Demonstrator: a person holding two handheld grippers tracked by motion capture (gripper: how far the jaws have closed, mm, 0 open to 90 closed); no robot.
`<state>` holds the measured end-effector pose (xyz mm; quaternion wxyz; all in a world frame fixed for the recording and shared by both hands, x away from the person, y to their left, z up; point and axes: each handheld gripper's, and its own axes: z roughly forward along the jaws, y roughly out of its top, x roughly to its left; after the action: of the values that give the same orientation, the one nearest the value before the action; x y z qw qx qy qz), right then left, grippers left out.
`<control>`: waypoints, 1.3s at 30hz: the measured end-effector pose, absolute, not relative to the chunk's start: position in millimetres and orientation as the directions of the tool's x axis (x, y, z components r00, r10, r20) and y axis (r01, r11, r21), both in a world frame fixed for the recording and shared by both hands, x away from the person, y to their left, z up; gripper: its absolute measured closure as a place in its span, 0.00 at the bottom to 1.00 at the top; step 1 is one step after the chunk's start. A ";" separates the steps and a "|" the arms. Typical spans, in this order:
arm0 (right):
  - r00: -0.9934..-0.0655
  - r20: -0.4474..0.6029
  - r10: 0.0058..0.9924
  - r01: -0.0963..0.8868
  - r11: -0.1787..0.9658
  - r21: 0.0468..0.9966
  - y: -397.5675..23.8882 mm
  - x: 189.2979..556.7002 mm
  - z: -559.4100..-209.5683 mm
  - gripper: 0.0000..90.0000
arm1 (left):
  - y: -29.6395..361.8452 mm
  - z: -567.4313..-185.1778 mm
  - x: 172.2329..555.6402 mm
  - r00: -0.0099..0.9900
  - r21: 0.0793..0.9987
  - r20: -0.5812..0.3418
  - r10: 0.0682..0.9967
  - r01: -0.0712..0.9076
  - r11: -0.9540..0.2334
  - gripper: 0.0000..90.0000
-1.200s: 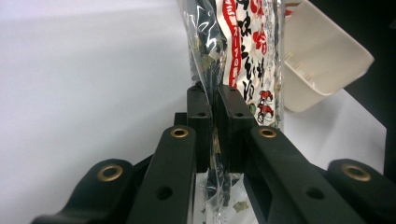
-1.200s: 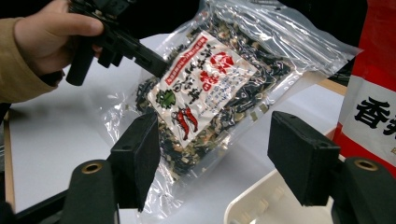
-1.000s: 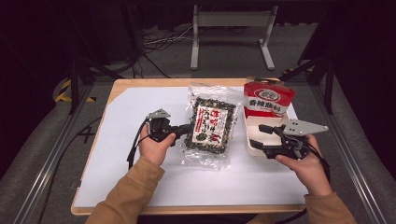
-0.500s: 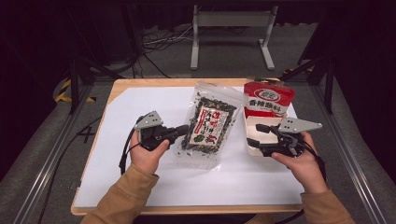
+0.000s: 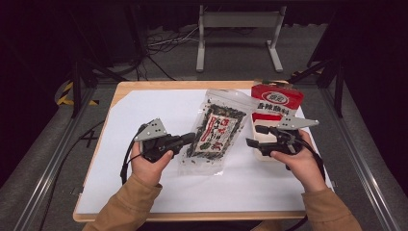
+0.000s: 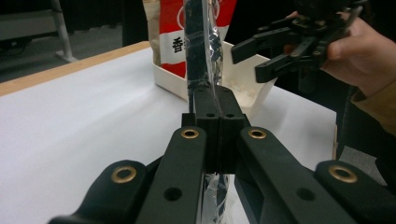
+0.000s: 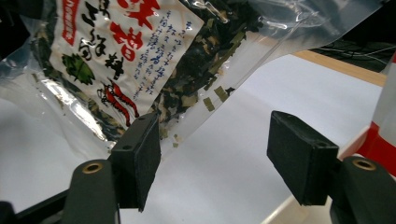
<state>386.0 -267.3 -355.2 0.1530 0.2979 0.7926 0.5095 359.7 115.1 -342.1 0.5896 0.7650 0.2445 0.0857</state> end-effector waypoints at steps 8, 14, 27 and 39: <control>-0.789 0.086 0.608 0.321 0.289 0.902 -258.6 396.3 -356.1 0.37 | 117.2 -340.9 355.6 0.878 0.945 -0.150 0.455 0.262 -0.195 1.00; -0.802 0.087 0.591 0.308 0.286 0.907 -252.1 400.6 -354.9 0.34 | 117.7 -339.8 353.8 0.885 0.947 -0.140 0.445 0.250 -0.199 1.00; -0.849 0.143 0.508 0.291 0.226 0.930 -241.6 402.1 -352.1 0.35 | 119.3 -337.8 352.1 0.913 0.959 -0.144 0.381 0.224 -0.174 1.00; -0.895 0.139 0.424 0.196 0.093 0.976 -246.4 380.7 -320.7 0.61 | 126.8 -336.4 354.5 0.919 0.968 -0.184 0.350 0.231 -0.099 1.00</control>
<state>380.7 -246.4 -320.7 0.0892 0.2113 0.7340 0.6392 354.5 126.8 -336.4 0.6419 0.7398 0.1965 0.0461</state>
